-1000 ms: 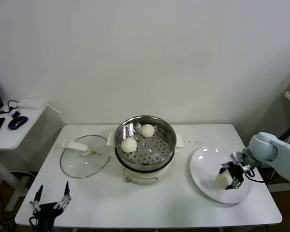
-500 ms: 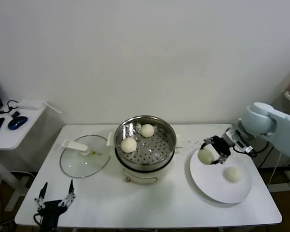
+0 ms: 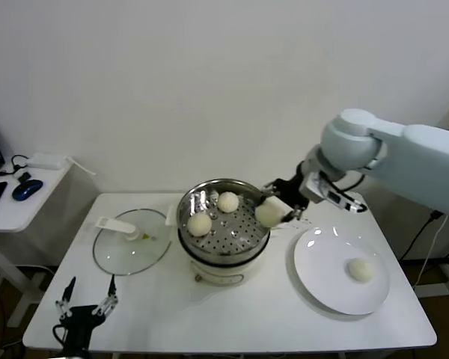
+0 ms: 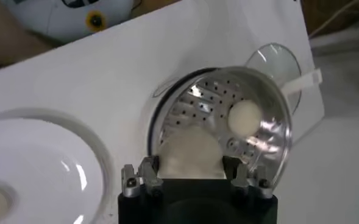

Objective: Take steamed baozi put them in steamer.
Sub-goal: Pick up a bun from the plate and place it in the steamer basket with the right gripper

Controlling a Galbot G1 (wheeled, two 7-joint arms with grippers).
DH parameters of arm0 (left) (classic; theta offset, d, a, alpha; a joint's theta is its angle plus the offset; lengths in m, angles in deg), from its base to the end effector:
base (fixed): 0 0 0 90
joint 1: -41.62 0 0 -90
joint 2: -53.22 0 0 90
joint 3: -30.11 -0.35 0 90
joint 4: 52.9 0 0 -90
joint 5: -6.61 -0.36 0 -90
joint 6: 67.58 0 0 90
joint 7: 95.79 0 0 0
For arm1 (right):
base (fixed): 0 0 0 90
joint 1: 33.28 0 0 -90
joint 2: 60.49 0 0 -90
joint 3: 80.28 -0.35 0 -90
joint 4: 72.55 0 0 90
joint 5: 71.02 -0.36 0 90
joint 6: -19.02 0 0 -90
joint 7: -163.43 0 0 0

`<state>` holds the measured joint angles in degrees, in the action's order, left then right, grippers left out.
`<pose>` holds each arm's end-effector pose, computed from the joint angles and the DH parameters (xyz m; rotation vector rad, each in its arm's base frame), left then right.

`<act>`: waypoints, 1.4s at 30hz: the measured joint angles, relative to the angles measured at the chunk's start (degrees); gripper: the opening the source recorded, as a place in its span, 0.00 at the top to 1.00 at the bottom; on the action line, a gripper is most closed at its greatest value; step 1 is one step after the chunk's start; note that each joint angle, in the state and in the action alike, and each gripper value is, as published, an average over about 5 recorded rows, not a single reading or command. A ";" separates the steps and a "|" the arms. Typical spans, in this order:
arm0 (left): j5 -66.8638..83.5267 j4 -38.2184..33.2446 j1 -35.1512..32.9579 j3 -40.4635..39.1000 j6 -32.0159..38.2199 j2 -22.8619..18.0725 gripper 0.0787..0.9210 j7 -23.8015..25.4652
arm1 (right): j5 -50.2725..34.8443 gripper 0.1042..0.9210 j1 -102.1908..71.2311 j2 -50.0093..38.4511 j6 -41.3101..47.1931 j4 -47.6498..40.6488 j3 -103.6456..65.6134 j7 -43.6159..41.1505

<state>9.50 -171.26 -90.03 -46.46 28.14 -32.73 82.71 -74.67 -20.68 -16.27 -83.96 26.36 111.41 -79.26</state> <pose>0.1150 0.0860 -0.3343 0.2658 -3.0044 -0.2287 0.4596 0.0320 0.0289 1.9522 -0.8538 2.2690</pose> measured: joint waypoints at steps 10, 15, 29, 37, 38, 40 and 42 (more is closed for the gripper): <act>-0.30 0.36 -0.14 0.13 -0.65 0.15 0.12 -0.08 | 9.01 0.30 -1.93 10.71 -5.99 -5.02 0.88 -0.10; -0.42 0.74 -0.37 0.13 -0.64 0.06 0.12 -0.11 | 13.36 0.30 -3.96 14.05 -9.15 -7.10 1.09 -0.14; -0.39 1.44 -0.40 0.04 -0.65 -0.01 0.12 -0.30 | 21.48 0.29 -10.59 19.49 -13.23 -9.62 1.01 -0.05; -0.35 1.65 -0.50 0.05 -0.66 -0.01 0.12 -0.33 | 25.57 0.29 -13.46 20.63 -14.90 -10.00 0.20 0.05; -0.35 1.68 -0.49 0.05 -0.66 -0.01 0.12 -0.33 | 25.97 0.28 -13.76 20.70 -15.03 -10.05 0.14 0.05; -0.35 1.70 -0.46 0.04 -0.67 -0.02 0.12 -0.34 | 26.70 0.28 -14.35 20.84 -15.24 -10.14 0.00 0.05; -0.35 1.70 -0.44 0.04 -0.69 -0.03 0.12 -0.34 | 27.26 0.28 -14.89 20.97 -15.35 -10.21 -0.16 0.05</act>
<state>9.15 -169.56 -90.47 -46.42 27.45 -32.76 82.37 -47.41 -35.57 4.70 -99.31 16.15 111.25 -79.22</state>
